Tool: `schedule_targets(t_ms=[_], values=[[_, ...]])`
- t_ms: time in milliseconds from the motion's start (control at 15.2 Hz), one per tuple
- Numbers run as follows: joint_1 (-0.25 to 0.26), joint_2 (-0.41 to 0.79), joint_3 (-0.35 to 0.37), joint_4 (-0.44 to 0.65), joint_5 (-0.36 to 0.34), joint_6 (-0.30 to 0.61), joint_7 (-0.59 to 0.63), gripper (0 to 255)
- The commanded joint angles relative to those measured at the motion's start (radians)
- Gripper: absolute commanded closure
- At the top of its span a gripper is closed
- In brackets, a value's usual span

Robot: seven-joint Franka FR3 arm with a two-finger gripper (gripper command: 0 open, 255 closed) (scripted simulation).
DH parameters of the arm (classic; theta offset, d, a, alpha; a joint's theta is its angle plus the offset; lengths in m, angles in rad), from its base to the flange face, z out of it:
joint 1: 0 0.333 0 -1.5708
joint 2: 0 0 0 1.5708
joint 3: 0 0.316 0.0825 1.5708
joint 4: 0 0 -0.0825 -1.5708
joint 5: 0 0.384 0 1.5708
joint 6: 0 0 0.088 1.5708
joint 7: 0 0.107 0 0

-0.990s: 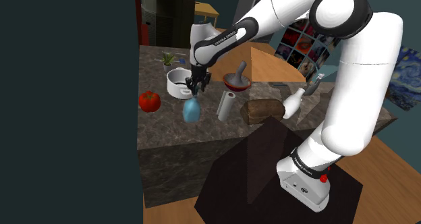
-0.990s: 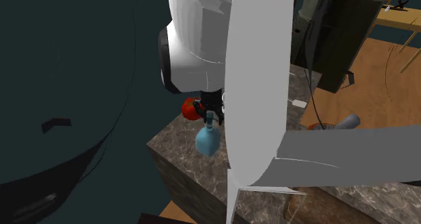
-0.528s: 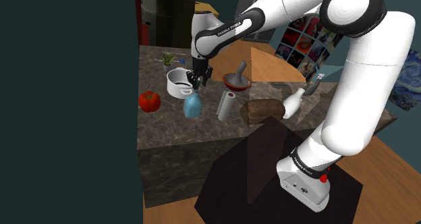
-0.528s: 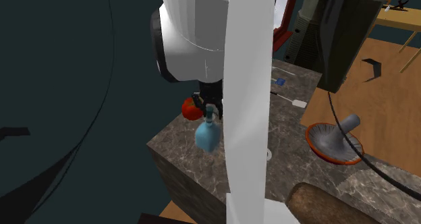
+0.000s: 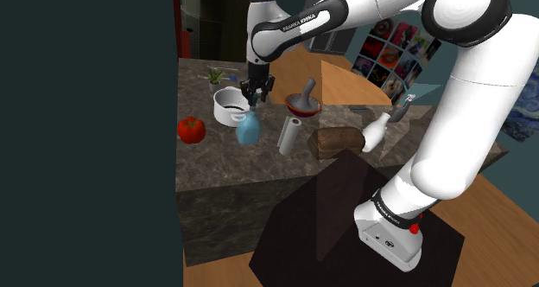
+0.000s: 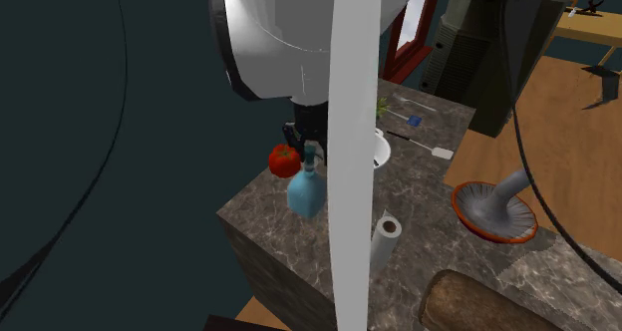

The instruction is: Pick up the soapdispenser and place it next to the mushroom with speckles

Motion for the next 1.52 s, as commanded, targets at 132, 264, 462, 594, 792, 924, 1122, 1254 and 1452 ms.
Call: schedule_targets(t_ms=[132, 264, 462, 594, 792, 924, 1122, 1254, 1452], values=[[-0.001, -0.029, 0.003, 0.020, 0.009, -0.048, -0.006, 255], [-0.002, -0.042, 0.005, 0.030, 0.013, -0.071, -0.010, 255], [-0.002, -0.060, 0.006, 0.047, 0.018, -0.106, -0.015, 255], [-0.003, -0.071, 0.007, 0.060, 0.022, -0.129, -0.018, 255], [-0.003, -0.087, 0.008, 0.081, 0.026, -0.165, -0.023, 255], [-0.004, -0.096, 0.009, 0.096, 0.029, -0.189, -0.026, 255], [-0.004, -0.109, 0.010, 0.120, 0.033, -0.226, -0.030, 255], [-0.004, -0.116, 0.011, 0.138, 0.035, -0.250, -0.032, 255], [-0.004, -0.126, 0.011, 0.166, 0.038, -0.288, -0.036, 255]])
